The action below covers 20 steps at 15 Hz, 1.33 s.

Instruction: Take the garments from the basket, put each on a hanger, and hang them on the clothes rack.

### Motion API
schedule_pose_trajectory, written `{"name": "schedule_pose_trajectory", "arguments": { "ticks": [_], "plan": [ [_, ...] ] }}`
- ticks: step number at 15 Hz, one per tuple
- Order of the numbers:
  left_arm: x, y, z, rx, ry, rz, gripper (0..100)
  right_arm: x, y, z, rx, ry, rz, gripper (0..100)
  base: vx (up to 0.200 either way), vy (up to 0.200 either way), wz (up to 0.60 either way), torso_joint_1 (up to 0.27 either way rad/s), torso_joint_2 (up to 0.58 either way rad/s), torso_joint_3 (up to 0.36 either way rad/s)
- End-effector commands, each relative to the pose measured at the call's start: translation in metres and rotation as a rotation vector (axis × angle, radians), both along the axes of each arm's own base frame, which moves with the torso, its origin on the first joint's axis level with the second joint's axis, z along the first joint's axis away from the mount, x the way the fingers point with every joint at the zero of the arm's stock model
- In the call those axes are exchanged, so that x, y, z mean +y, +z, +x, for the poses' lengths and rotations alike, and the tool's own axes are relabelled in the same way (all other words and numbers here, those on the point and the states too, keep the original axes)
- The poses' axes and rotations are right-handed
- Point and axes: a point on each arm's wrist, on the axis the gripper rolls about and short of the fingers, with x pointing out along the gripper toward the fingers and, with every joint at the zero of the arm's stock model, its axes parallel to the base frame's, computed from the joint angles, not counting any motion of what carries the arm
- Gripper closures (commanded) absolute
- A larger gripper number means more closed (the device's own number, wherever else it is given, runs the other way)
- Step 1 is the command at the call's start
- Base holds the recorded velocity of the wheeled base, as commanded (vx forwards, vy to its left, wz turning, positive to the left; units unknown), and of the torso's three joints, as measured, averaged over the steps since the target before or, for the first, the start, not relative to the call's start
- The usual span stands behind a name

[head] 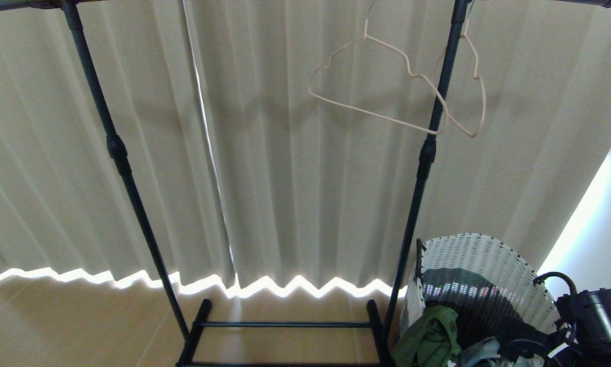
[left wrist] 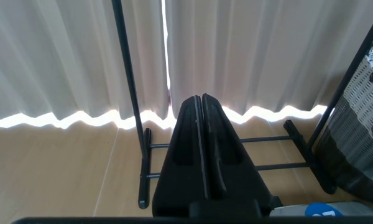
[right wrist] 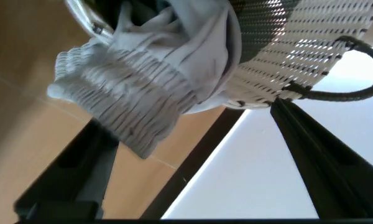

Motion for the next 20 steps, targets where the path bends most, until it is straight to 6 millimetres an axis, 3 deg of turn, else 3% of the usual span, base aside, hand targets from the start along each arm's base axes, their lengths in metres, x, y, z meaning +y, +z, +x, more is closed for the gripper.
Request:
{"name": "schedule_pose_trajectory", "arguments": {
  "ticks": [1,5,9,14,17,20],
  "plan": [
    [0.0,0.0,0.0,0.0,0.0,0.0,100,0.0,-0.002,0.001,0.001,0.001,0.001,100,0.0,0.0,0.0,0.0,0.0,0.0],
    [0.0,0.0,0.0,0.0,0.0,0.0,100,0.0,0.002,-0.001,-0.032,0.002,0.005,100,0.0,0.0,0.0,0.0,0.0,0.0],
    [0.0,0.0,0.0,0.0,0.0,-0.002,100,-0.001,0.019,-0.023,-0.168,0.001,0.021,100,0.0,0.0,0.0,0.0,0.0,0.0],
    [0.0,0.0,0.0,0.0,0.003,0.0,100,-0.014,0.075,-0.049,-0.607,-0.12,0.051,100,0.0,0.0,0.0,0.0,0.0,0.0],
    [0.0,0.0,0.0,-0.002,0.003,0.001,100,-0.021,0.107,-0.052,-0.827,-0.261,0.148,100,0.0,0.0,0.0,0.0,0.0,0.0],
    [0.0,0.0,0.0,-0.001,0.003,0.001,100,-0.02,0.117,-0.053,-0.898,-0.317,0.239,100,-0.133,0.0,0.0,0.002,0.0,0.003]
  ]
}}
